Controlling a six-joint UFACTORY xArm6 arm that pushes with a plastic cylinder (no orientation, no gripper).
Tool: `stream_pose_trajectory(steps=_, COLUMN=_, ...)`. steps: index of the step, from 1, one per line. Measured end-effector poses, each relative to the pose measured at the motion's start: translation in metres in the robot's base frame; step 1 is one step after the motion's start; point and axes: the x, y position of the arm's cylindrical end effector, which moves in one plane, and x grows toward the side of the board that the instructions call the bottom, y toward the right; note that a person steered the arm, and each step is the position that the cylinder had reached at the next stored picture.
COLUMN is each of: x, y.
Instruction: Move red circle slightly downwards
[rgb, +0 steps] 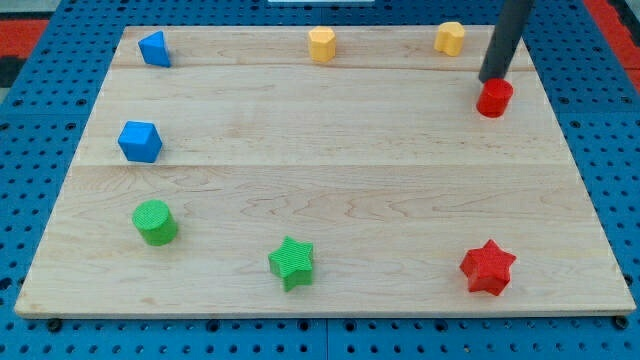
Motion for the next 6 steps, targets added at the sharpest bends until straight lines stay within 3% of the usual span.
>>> stream_pose_trajectory(steps=4, x=0.063, y=-0.003)
stream_pose_trajectory(steps=5, x=0.077, y=-0.056)
stream_pose_trajectory(steps=6, x=0.125, y=-0.072)
